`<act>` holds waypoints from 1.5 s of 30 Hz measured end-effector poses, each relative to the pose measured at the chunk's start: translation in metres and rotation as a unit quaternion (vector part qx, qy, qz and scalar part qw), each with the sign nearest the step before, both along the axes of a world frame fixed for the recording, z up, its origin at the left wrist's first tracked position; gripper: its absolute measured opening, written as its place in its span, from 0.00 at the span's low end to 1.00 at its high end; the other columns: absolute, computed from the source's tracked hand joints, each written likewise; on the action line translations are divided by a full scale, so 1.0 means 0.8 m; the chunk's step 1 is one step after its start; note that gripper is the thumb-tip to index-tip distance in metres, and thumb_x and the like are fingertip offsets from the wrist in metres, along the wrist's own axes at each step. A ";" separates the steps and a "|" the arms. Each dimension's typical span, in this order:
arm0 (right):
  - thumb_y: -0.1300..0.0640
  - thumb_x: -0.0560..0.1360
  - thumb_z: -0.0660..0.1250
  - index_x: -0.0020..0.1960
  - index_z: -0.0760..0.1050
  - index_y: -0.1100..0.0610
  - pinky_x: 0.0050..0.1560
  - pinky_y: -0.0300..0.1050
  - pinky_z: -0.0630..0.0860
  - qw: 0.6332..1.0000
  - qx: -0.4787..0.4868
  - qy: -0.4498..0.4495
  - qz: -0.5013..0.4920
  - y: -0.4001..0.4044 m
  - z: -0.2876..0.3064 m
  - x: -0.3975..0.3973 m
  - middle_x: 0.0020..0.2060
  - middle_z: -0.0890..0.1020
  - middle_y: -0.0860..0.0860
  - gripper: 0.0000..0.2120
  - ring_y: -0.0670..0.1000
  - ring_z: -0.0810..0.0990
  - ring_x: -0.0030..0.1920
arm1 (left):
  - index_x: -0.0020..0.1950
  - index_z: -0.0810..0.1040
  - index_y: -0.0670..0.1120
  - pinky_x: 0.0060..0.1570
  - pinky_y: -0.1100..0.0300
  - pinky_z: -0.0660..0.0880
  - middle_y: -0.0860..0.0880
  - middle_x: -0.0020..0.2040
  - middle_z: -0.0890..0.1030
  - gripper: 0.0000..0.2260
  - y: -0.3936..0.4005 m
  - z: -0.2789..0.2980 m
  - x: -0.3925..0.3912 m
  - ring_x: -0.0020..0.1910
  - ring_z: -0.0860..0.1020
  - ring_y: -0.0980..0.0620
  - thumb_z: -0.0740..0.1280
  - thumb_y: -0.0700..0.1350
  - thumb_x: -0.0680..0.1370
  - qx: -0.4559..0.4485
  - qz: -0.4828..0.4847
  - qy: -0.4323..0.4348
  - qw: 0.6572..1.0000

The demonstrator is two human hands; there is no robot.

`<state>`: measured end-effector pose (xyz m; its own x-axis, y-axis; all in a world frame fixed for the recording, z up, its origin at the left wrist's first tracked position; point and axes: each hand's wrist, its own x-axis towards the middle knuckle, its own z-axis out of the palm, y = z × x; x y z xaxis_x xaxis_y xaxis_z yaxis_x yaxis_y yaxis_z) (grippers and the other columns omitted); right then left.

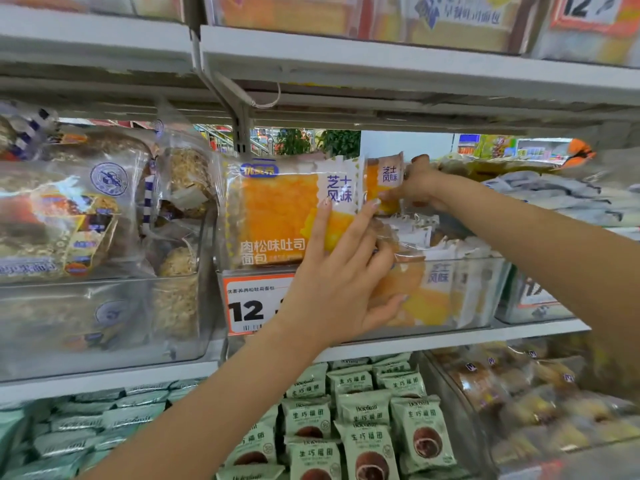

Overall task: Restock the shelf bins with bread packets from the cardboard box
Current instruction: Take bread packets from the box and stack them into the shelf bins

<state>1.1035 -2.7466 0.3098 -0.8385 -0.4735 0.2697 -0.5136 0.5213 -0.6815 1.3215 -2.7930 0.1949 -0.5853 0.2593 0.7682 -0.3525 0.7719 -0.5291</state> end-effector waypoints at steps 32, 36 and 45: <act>0.56 0.78 0.62 0.60 0.73 0.58 0.51 0.47 0.75 0.817 0.431 -0.205 0.325 0.182 -0.641 0.403 0.57 0.78 0.56 0.12 0.56 0.77 0.54 | 0.68 0.70 0.48 0.64 0.53 0.66 0.48 0.66 0.72 0.17 0.118 -0.522 0.324 0.67 0.67 0.47 0.60 0.46 0.79 0.505 0.100 -0.439 0.737; 0.56 0.77 0.64 0.71 0.63 0.57 0.55 0.45 0.70 0.771 0.500 -0.222 0.326 0.174 -0.709 0.417 0.66 0.71 0.58 0.24 0.59 0.72 0.63 | 0.72 0.63 0.48 0.68 0.48 0.62 0.45 0.72 0.64 0.20 0.107 -0.562 0.354 0.72 0.61 0.44 0.60 0.46 0.80 0.541 0.180 -0.548 0.613; 0.61 0.81 0.56 0.70 0.65 0.62 0.71 0.49 0.59 0.802 0.474 -0.201 0.303 0.161 -0.794 0.425 0.74 0.60 0.59 0.19 0.57 0.55 0.75 | 0.66 0.68 0.47 0.63 0.50 0.67 0.44 0.68 0.69 0.16 0.086 -0.588 0.351 0.67 0.66 0.44 0.61 0.50 0.80 0.588 0.185 -0.559 0.555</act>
<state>1.4431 -2.6180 -0.3253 -0.3070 -0.6594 -0.6862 -0.7061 0.6412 -0.3003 1.6027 -2.7243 -0.2757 -0.7128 -0.3320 -0.6178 -0.5598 0.8000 0.2159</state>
